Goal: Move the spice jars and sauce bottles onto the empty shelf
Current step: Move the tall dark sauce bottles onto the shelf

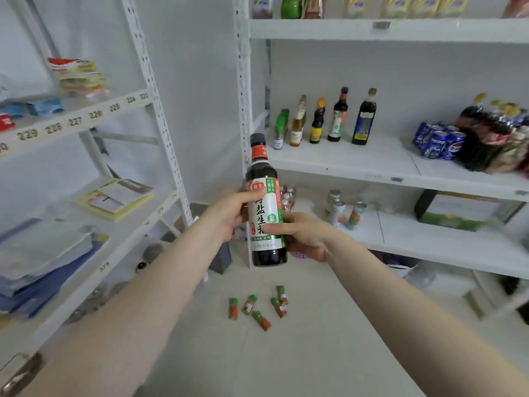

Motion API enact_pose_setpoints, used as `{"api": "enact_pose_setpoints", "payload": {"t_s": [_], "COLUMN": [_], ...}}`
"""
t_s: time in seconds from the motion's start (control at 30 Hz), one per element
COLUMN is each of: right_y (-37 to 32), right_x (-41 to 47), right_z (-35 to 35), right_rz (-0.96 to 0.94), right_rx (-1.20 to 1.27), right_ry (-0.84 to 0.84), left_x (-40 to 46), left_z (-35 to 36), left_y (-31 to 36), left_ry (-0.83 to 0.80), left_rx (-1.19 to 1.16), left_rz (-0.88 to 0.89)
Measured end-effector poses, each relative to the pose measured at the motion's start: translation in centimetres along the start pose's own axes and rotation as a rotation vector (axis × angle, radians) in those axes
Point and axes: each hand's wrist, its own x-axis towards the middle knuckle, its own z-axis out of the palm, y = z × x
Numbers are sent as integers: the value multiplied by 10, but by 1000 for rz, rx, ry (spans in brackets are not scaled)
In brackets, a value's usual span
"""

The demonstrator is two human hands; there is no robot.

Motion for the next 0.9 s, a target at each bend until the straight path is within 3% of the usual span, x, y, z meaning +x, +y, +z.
{"api": "enact_pose_setpoints", "payload": {"t_s": [0.37,0.57,0.9], "right_y": [-13,-12,-42], "right_x": [72,119,198], "right_z": [-148,-240,-391], "right_rz": [-59,-72,-68], "right_rx": [43,37,-76], "right_ry": [321,361,313], "left_x": [177,267,399], "left_z": [100,152,232], "left_y": [25,25,42], "left_ry": [-204,-207,-80], "left_rx": [9,18,8], "left_rz": [-54,-38,-15]}}
